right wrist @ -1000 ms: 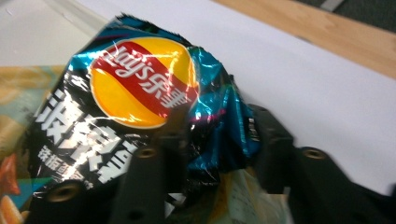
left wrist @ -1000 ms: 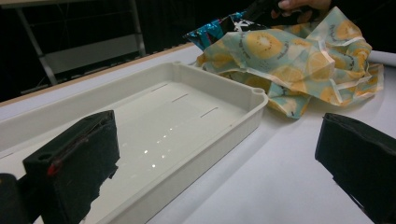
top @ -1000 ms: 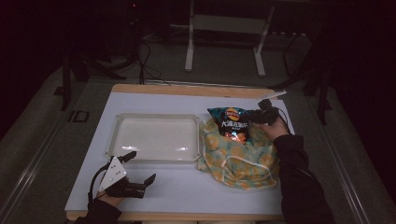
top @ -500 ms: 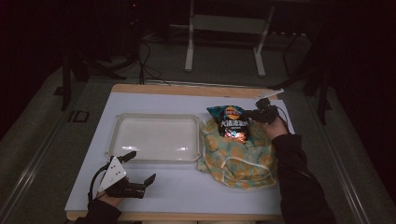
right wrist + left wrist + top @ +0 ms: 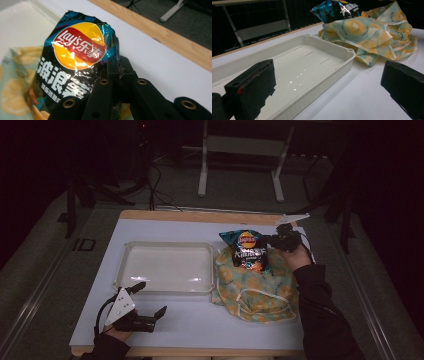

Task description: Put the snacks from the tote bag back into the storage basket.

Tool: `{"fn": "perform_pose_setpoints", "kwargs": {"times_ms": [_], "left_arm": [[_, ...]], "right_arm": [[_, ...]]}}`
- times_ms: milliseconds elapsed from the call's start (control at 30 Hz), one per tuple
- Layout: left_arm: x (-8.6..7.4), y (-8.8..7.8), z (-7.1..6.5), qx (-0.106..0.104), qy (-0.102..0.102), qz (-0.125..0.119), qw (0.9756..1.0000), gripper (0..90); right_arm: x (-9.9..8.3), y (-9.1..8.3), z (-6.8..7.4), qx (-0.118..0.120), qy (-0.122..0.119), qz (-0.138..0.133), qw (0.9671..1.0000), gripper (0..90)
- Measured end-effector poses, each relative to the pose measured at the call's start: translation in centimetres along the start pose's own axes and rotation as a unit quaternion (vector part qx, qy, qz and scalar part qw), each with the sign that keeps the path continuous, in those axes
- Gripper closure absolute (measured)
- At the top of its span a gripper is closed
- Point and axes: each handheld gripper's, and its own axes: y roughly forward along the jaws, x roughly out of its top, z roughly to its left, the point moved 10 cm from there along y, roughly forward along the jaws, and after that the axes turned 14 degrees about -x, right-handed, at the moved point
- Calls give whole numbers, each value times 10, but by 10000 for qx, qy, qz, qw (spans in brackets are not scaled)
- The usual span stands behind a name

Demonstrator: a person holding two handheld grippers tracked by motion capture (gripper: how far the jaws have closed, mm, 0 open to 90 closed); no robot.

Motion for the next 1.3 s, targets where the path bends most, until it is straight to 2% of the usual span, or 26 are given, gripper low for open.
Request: {"fn": "perform_pose_setpoints", "kwargs": {"times_ms": [267, 600, 933, 1300], "left_arm": [[1, 0, 0, -1, -2, -16, 10000, 2], [1, 0, 0, -3, -12, -36, 10000, 2], [2, 1, -1, -6, -21, -56, 10000, 2], [2, -1, 0, 7, -3, -50, 10000, 2]], "right_arm": [[19, -23, 10, 134, -53, -305, 9994, 900], [34, -42, 11, 162, -86, -513, 9985, 900], [63, -68, 6, -54, -6, -838, 9965, 900], [101, -94, 11, -342, -42, -1157, 9927, 900]]}}
